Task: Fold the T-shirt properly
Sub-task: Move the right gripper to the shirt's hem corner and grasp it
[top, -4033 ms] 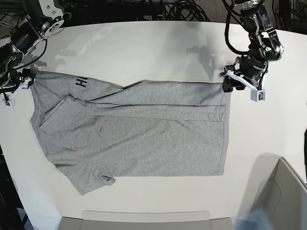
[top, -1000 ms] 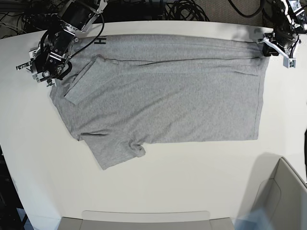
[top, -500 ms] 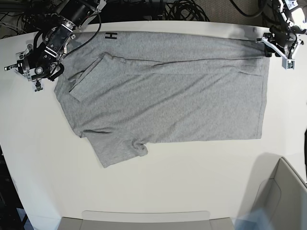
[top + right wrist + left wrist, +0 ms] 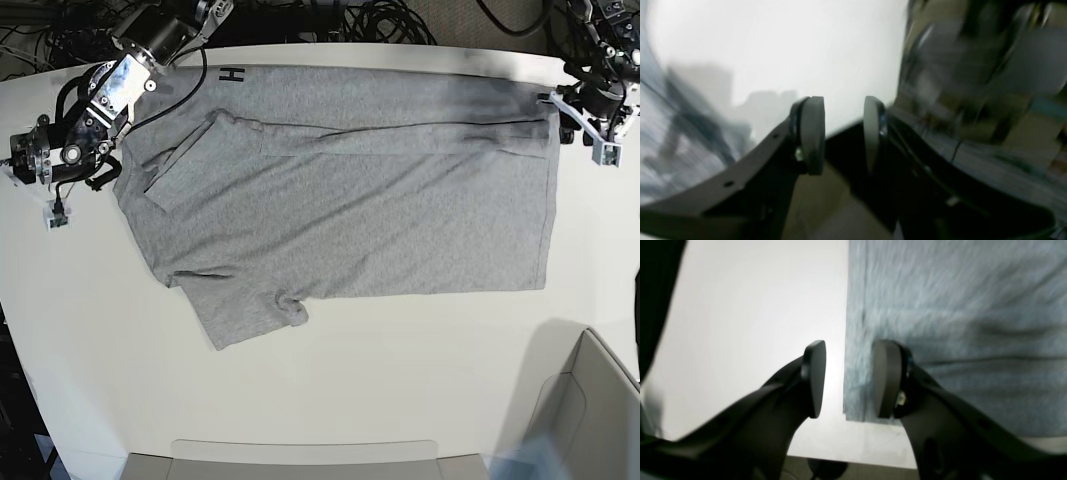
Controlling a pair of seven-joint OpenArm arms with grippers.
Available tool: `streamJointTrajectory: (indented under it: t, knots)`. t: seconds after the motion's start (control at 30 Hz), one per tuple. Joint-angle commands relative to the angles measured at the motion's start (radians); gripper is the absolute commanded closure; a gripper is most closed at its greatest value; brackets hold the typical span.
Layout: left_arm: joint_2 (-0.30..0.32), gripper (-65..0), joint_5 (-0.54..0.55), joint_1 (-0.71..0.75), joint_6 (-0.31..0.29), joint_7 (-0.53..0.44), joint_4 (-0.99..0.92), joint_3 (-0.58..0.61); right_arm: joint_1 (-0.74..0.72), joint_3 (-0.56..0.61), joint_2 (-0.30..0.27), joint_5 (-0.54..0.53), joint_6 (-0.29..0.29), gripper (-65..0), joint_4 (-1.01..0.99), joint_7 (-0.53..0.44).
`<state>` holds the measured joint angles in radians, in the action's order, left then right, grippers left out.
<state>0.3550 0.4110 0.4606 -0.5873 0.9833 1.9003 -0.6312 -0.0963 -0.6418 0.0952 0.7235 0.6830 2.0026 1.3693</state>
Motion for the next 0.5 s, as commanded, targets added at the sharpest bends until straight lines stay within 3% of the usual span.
streamJointTrajectory:
  t: [0.0, 0.17, 0.3, 0.47]
  knots:
    - [0.013, -23.6, -0.001, -0.004, 0.007, -0.014, 0.034, -0.014, -0.026, 0.037, -0.004, 0.011, 0.015, -20.0, 0.028, 0.005]
    - [-0.020, -23.6, -0.001, -0.124, 0.011, 0.023, 0.086, -0.006, -0.116, 0.133, 0.022, 0.011, 0.015, -20.0, 0.027, 0.006]
    - [-0.044, -23.6, -0.002, -0.248, 0.013, 0.127, 0.089, 0.003, -0.236, 0.161, 0.054, 0.009, 0.015, -20.1, -0.007, 0.003]
    - [-0.060, -23.6, -0.004, -0.362, 0.016, 0.197, 0.089, 0.050, -0.288, 0.328, 0.038, -0.055, 0.015, -20.3, -0.133, -0.028]
